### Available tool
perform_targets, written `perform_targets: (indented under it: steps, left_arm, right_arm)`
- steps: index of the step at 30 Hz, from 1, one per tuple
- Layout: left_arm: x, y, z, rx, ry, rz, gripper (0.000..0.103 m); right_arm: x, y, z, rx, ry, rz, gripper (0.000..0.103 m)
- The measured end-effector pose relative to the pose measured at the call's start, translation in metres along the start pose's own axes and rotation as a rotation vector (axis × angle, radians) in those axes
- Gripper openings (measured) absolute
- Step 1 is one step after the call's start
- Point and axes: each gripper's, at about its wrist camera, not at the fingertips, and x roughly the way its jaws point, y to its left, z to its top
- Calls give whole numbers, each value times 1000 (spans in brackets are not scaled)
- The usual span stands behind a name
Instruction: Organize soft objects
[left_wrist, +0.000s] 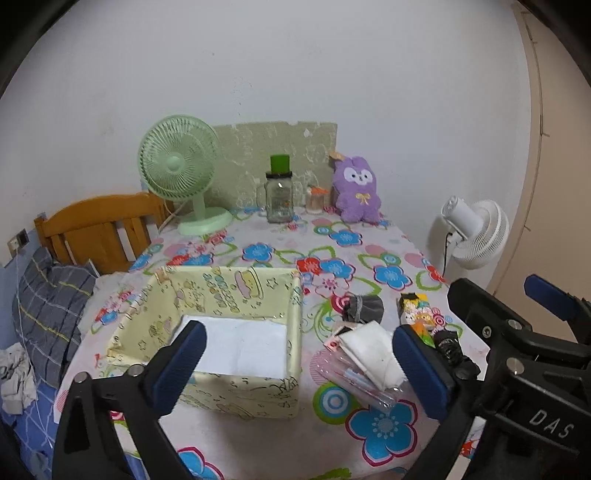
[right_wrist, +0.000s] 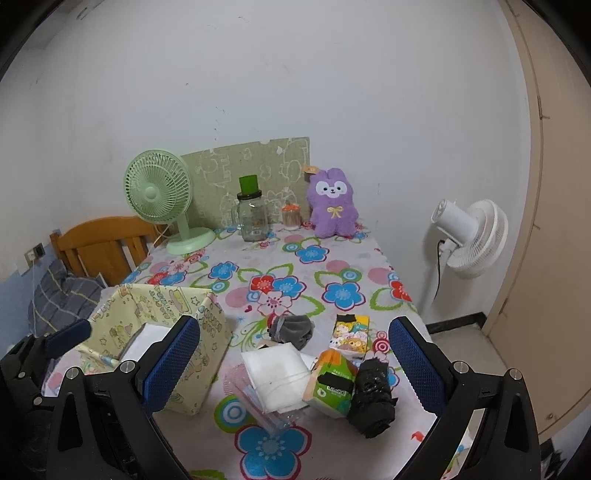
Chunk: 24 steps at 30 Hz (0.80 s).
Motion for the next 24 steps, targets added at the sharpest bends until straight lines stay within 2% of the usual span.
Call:
perform_targets:
  steps: [11, 24]
  left_arm:
    - [-5, -3, 1, 20, -4, 60, 103]
    - [-7, 1, 0, 3, -7, 55, 103]
  right_arm:
    - [-8, 4, 0, -29, -15, -11, 103]
    - [-13, 1, 2, -19, -24, -21, 103]
